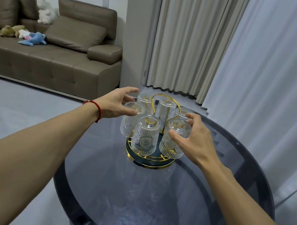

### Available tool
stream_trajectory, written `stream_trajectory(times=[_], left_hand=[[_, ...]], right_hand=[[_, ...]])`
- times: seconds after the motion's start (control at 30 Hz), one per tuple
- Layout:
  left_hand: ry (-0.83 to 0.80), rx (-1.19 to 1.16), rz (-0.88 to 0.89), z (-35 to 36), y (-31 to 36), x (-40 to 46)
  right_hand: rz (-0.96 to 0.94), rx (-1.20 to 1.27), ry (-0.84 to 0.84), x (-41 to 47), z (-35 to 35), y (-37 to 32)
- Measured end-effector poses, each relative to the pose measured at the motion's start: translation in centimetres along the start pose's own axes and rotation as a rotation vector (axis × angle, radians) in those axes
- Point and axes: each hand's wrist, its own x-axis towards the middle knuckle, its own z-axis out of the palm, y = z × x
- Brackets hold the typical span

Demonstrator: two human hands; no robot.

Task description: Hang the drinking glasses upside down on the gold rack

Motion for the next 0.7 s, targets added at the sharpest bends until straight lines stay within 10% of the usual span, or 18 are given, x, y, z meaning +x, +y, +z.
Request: stream_trajectory(times=[0.7], left_hand=[[0.000, 0.107, -0.017, -1.2, 0.0, -1.3]], right_hand=[[0.003, -0.002, -0.046, -0.4, -0.9, 0.7]])
